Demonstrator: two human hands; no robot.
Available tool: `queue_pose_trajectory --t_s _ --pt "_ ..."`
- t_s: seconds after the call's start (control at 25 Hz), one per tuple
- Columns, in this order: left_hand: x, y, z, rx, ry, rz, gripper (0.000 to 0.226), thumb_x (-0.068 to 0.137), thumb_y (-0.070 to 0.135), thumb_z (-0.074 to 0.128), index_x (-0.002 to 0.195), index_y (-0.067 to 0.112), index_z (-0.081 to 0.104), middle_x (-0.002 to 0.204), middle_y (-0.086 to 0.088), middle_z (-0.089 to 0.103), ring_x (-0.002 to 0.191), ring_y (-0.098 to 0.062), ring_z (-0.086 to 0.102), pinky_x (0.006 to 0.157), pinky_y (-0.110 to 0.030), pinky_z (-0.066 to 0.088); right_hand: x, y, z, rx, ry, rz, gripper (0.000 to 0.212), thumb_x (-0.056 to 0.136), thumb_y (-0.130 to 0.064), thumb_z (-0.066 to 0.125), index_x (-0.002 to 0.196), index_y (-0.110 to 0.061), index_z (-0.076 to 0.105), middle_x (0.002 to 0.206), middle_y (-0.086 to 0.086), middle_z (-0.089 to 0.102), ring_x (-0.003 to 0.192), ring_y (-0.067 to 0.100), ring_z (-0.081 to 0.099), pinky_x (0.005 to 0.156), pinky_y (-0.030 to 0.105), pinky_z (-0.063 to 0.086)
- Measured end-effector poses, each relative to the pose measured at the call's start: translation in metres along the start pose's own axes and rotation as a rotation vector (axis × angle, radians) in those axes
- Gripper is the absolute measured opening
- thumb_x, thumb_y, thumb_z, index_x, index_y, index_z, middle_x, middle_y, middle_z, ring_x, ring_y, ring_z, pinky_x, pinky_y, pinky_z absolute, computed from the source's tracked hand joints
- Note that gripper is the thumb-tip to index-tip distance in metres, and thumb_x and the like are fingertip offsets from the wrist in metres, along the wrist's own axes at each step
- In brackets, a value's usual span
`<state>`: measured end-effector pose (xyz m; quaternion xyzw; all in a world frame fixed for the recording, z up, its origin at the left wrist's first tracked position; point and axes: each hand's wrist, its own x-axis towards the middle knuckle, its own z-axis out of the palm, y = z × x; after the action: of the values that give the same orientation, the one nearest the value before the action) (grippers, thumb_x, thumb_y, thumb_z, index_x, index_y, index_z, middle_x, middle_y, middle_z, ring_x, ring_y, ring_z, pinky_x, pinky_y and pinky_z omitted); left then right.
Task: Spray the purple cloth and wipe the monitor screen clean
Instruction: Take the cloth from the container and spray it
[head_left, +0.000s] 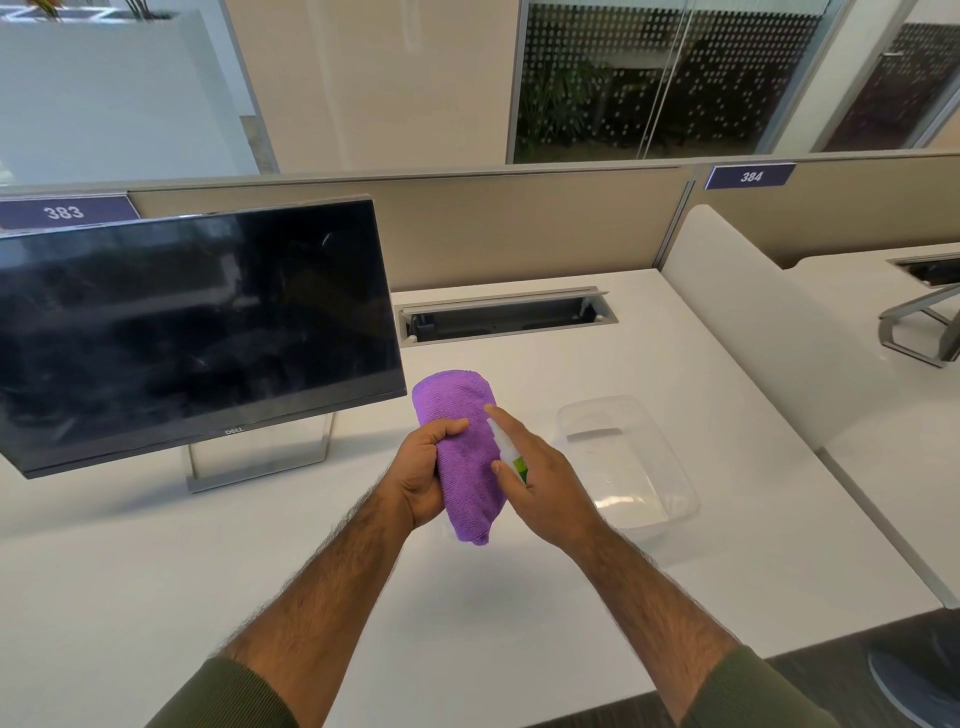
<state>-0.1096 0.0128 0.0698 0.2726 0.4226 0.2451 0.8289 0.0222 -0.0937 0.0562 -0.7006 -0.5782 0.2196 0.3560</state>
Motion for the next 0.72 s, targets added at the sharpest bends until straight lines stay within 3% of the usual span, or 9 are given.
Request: queue_pose_trajectory --t_s 0.4,0.52,0.72 --pt "0.000 -0.005 0.003 -0.022 -0.020 -0.003 0.026 0.094 0.016 0.061 0.120 0.011 0.063 0.107 -0.016 0.070 0.098 -0.035 0.066 0.081 -0.046 0.057 -0.002 0.004 0.001 -0.185 0.051 0.022 0.052 0.103 -0.028 0.049 0.150 -0.041 0.031 0.127 0.001 0.063 0.102 0.018 0.062 0.087 0.036 0.058" --pt "-0.001 -0.005 0.002 -0.022 -0.035 -0.001 0.031 0.093 0.015 0.062 0.123 0.009 0.063 0.108 -0.017 0.071 0.100 -0.035 0.066 0.085 -0.048 0.057 -0.002 0.003 -0.002 -0.164 0.095 0.007 0.057 0.102 -0.028 0.050 0.151 -0.044 0.026 0.130 -0.001 0.062 0.105 0.018 0.063 0.088 0.036 0.058" --pt "0.001 -0.009 -0.002 0.010 -0.050 -0.016 0.039 0.091 0.013 0.061 0.130 0.006 0.062 0.111 -0.019 0.072 0.104 -0.038 0.066 0.096 -0.052 0.053 0.009 -0.004 -0.005 -0.186 0.022 -0.051 0.060 0.104 -0.028 0.049 0.156 -0.041 0.024 0.132 0.006 0.061 0.107 0.020 0.062 0.091 0.034 0.058"
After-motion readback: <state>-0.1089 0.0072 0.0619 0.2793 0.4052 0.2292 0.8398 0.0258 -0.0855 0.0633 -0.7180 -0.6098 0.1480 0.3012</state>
